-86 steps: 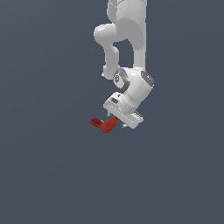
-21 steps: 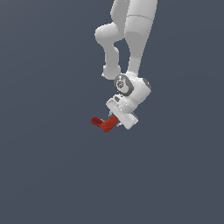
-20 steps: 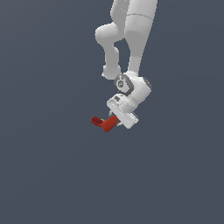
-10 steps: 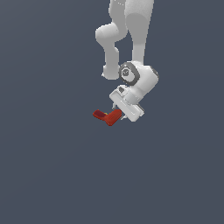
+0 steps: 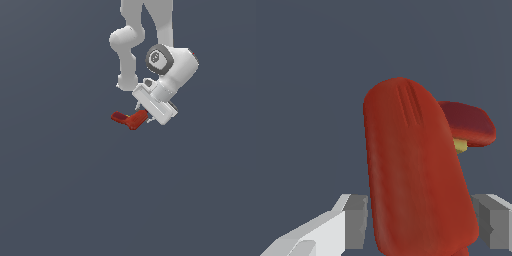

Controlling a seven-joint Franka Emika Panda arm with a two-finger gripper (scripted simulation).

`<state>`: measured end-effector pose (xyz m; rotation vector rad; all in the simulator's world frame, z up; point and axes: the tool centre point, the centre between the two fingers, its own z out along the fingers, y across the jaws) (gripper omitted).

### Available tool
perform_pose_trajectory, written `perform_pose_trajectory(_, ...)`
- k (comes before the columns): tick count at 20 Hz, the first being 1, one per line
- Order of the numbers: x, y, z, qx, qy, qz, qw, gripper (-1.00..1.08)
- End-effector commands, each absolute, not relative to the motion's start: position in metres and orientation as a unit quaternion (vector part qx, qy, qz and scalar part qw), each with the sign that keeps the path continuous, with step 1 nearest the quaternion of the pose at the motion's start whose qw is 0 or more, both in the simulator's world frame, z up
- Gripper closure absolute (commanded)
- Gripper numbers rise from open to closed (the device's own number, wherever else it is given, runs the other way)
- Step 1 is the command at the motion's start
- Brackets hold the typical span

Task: Pick up the object and move it to a goal position.

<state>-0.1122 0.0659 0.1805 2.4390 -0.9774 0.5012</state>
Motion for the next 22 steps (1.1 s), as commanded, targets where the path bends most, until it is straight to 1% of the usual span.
perform_pose_trajectory(1, -0.115, 0.074, 0.205, 0.887, -0.356, 0.183, 0.230, 1.08)
perform_pose_trajectory(7, -0.122, 0.093, 0.253, 0.887, -0.356, 0.183, 0.231, 1.08)
perform_pose_trajectory(12, -0.126, 0.104, 0.282, 0.886, -0.357, 0.184, 0.231, 1.08)
perform_pose_trajectory(17, -0.128, 0.111, 0.300, 0.886, -0.357, 0.184, 0.231, 1.08)
perform_pose_trajectory(22, -0.129, 0.114, 0.306, 0.886, -0.357, 0.185, 0.231, 1.08)
